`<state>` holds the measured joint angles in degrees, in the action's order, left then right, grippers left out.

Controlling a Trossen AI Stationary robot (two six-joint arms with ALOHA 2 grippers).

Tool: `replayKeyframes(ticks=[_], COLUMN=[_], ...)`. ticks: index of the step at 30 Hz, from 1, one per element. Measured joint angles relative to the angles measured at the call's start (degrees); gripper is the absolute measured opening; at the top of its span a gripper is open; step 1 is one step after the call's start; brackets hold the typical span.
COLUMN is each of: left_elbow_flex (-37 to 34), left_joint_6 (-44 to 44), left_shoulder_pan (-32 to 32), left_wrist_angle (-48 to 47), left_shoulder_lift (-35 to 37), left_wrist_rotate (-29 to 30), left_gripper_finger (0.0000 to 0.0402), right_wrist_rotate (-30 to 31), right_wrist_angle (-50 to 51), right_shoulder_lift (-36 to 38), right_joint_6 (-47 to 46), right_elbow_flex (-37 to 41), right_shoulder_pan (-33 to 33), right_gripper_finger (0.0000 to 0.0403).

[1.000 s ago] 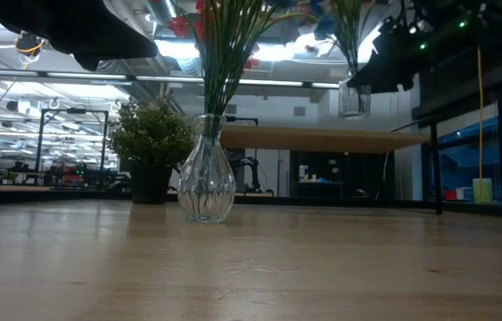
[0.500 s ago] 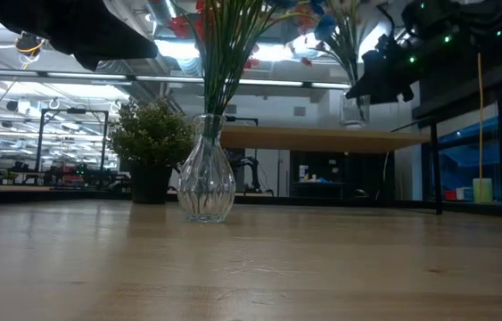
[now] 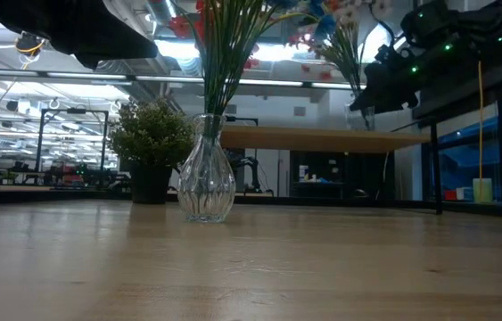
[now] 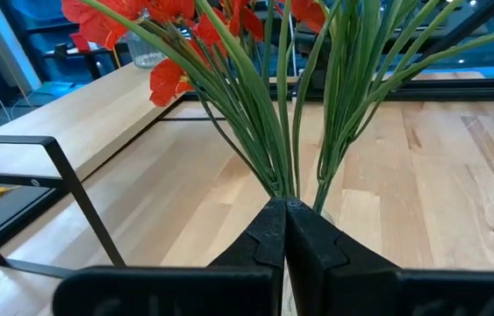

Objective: Pick and place flowers into a vace then onto a shelf
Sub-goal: Put the top transparent vase on the shelf

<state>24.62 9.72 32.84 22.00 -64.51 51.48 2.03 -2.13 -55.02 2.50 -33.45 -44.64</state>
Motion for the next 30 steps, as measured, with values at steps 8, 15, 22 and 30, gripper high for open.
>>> replayKeyframes(ticks=[8,15,22,30], left_elbow_flex=[0.0,0.0,0.0,0.0], left_joint_6=[0.0,0.0,0.0,0.0], left_shoulder_pan=[0.0,0.0,0.0,0.0], left_wrist_angle=[0.0,0.0,0.0,0.02], left_shoulder_lift=[0.0,0.0,0.0,0.0], left_wrist_rotate=[-0.04,-0.13,-0.13,-0.13], left_gripper_finger=[0.0001,0.0001,0.0001,0.0001], right_wrist_rotate=[-0.16,-1.06,-2.15,-2.19], right_wrist_angle=[-1.14,-7.64,-7.48,-4.67], right_shoulder_lift=[0.02,0.09,0.11,0.07], right_joint_6=[-0.41,-0.81,-3.33,-5.29], right_elbow_flex=[0.88,4.68,4.74,3.36], right_shoulder_pan=[-0.92,-2.05,-2.56,-2.51], right_gripper_finger=[0.0283,0.0283,0.0283,0.0292])
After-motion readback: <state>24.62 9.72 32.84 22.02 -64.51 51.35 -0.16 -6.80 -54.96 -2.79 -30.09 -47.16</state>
